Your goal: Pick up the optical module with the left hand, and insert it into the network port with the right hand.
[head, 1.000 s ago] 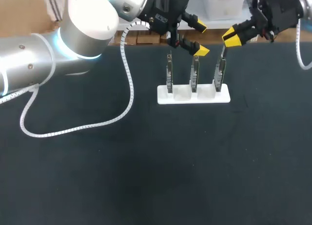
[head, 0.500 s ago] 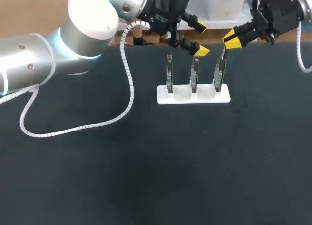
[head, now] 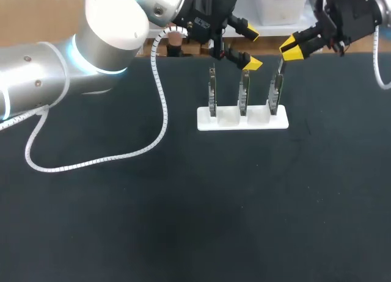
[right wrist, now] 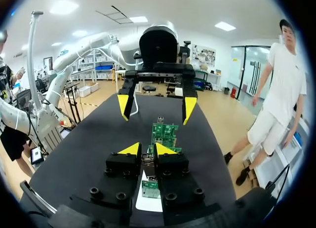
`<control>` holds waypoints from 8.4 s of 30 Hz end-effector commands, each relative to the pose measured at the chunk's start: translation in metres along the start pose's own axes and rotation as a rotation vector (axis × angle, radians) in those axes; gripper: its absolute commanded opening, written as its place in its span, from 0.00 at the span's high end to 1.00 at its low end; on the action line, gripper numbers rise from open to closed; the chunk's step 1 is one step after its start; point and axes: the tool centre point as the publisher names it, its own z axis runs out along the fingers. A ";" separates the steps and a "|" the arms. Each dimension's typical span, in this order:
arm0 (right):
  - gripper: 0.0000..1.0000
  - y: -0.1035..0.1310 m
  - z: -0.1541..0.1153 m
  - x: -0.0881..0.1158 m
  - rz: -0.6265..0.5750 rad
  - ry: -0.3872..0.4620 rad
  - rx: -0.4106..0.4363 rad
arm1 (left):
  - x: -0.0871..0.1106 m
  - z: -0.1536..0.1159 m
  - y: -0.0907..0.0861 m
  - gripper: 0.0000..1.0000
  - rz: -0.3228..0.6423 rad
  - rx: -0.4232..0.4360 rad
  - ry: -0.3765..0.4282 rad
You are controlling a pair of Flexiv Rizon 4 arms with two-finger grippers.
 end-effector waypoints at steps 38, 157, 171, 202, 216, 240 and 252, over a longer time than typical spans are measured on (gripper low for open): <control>1.00 -0.009 0.001 0.005 -0.013 -0.010 0.000 | -0.001 0.001 0.003 0.00 -0.002 0.005 0.007; 1.00 -0.005 -0.002 0.004 0.009 0.000 0.008 | -0.001 0.001 0.003 0.00 -0.002 0.005 0.007; 1.00 -0.008 -0.007 -0.014 -0.008 0.073 0.009 | -0.001 0.001 0.003 0.00 -0.002 0.005 0.007; 1.00 -0.006 0.003 -0.003 0.043 0.074 0.052 | -0.001 0.001 0.003 0.00 -0.002 0.005 0.007; 1.00 -0.003 0.001 -0.007 0.054 0.076 0.097 | -0.001 0.001 0.003 0.00 -0.002 0.005 0.007; 1.00 -0.013 0.004 0.002 0.053 0.051 0.081 | -0.001 0.001 0.003 0.00 -0.002 0.005 0.007; 1.00 0.000 -0.002 -0.010 0.038 0.068 0.103 | -0.001 0.001 0.003 0.00 -0.002 0.005 0.007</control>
